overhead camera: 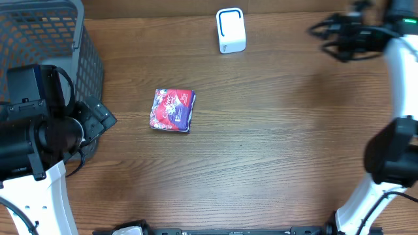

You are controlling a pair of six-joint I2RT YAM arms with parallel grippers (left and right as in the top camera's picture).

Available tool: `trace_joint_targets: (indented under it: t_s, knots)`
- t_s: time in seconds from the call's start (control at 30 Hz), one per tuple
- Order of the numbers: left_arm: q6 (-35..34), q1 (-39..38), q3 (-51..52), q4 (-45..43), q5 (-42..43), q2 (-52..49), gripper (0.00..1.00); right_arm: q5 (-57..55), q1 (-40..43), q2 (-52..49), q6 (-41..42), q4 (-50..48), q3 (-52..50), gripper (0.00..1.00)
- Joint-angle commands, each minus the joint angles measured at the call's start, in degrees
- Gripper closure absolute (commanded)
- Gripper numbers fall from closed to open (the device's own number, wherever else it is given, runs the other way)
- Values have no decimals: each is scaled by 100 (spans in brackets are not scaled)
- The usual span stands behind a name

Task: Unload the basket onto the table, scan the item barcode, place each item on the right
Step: 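Move the right gripper to the pink-purple pack and grasp it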

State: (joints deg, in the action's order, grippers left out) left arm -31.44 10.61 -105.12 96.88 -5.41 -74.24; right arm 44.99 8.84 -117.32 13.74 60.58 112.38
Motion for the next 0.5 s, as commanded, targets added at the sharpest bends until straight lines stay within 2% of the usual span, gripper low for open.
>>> trace_joint_targets:
  t_s: [0.0, 0.1, 0.27, 0.47]
  knots:
    - [-90, 24, 4, -7, -55, -2, 0, -898, -1082, -31, -153, -61, -144, 20]
    - [-90, 24, 4, -9, -55, -2, 0, -1097, -1915, -197, -138, -94, -144, 17]
    - [-90, 24, 4, -9, -55, -2, 0, -1864, -3093, -535, 734, -114, -144, 16]
    - [-90, 24, 4, -9, -55, -2, 0, -1963, -4050, -872, 992, -323, -144, 16]
